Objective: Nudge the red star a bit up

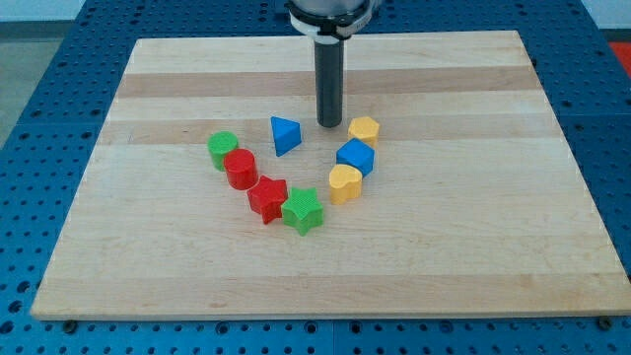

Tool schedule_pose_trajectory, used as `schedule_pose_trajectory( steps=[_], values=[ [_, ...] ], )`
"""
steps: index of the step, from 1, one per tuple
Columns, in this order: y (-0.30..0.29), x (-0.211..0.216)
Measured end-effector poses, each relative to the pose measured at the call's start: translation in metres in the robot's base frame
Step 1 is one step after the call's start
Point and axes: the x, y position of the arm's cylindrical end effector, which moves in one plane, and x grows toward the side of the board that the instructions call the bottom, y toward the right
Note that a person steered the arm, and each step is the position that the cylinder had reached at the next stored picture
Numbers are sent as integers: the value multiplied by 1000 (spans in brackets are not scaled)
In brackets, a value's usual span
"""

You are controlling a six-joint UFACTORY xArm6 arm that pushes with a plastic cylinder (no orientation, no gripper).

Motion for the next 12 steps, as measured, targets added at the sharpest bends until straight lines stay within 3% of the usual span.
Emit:
schedule_pose_trajectory(
  steps=[2, 6, 8, 10, 11, 12],
  values=[
    [-50, -30],
    [-195, -13],
    [-190, 106],
    [-155, 194],
    [-152, 141],
    [-152, 121]
  ],
)
